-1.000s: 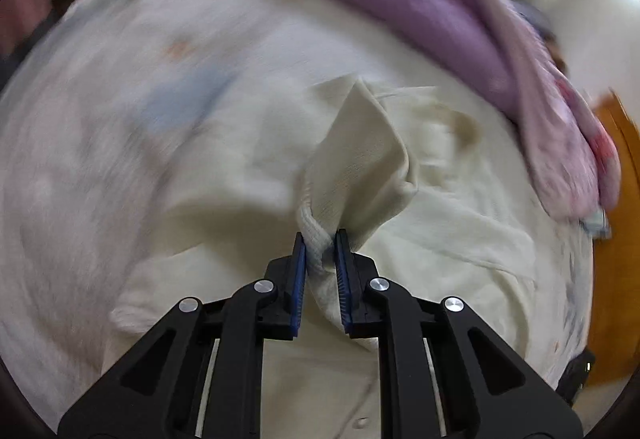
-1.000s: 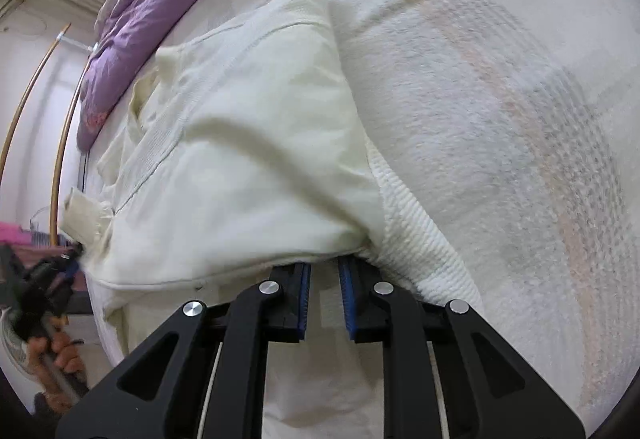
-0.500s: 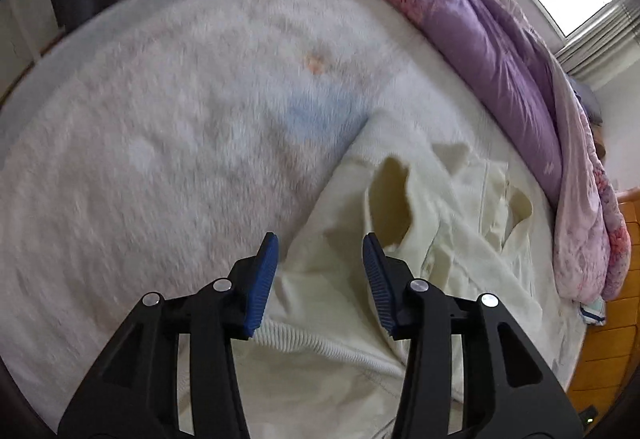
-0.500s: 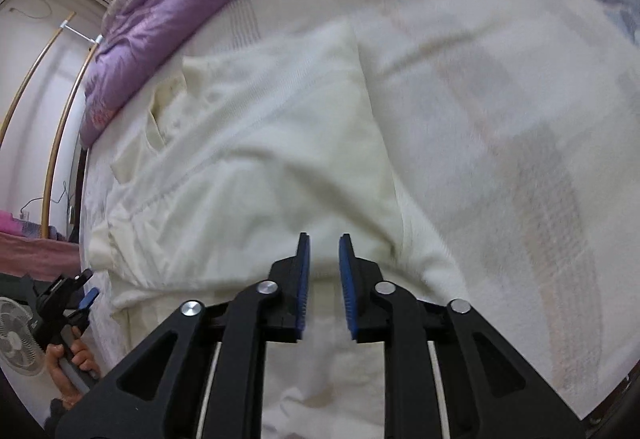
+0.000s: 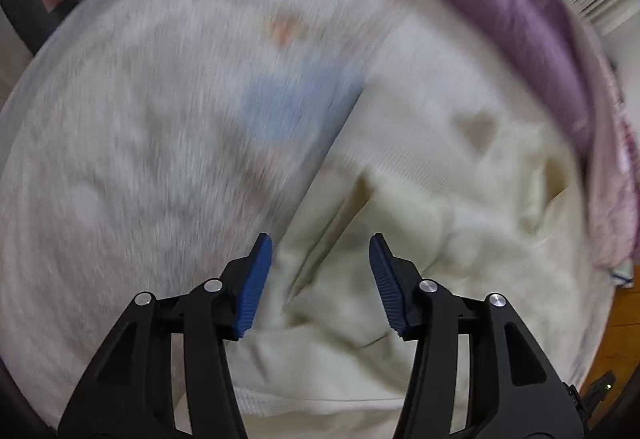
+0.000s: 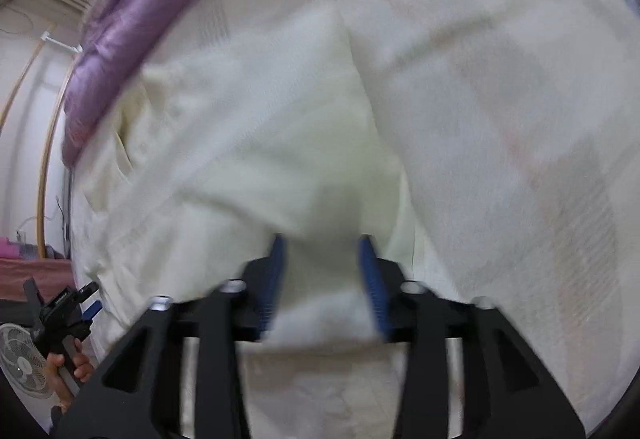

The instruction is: Fold large clothes

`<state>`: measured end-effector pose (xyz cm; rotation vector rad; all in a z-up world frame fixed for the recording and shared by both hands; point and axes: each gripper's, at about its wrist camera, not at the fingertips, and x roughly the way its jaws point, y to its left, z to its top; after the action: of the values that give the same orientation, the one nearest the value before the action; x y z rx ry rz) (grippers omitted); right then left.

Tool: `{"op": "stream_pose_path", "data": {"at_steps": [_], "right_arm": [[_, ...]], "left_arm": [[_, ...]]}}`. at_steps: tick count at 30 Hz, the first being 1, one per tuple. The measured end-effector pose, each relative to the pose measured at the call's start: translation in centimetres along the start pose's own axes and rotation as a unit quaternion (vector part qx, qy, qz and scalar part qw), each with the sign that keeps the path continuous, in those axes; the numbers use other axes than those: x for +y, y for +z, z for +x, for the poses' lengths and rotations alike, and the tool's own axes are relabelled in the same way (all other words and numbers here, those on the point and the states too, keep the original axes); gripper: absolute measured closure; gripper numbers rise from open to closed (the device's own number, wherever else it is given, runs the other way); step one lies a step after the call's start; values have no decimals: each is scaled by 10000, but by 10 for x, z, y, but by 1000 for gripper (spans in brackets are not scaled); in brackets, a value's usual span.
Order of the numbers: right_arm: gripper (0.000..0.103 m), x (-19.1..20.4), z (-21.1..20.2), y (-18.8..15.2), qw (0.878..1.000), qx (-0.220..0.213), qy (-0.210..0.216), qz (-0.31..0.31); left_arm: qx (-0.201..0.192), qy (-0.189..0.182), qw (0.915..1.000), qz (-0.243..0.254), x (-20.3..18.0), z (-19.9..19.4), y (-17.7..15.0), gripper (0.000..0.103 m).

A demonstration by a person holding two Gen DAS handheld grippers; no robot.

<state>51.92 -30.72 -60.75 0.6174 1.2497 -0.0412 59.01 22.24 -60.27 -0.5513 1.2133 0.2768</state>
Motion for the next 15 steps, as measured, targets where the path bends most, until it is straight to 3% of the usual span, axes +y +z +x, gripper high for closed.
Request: {"op": "stream_pose_path", "data": {"at_steps": [1, 2, 6, 15], "right_arm": [[48, 1, -3, 9, 9999, -113, -23, 5], [48, 0, -2, 21, 9998, -212, 3, 0], [48, -1, 14, 54, 9993, -368, 24, 92], [43, -19, 58, 104, 9958, -183, 525, 726]], "left_arm": [[-41, -107, 9999, 0, -2, -3, 8, 37], [-47, -136, 9999, 2, -5, -3, 15, 35], [157, -159, 9996, 148, -19, 22, 48, 35], [410, 69, 9983, 402, -29, 74, 77, 31]]}}
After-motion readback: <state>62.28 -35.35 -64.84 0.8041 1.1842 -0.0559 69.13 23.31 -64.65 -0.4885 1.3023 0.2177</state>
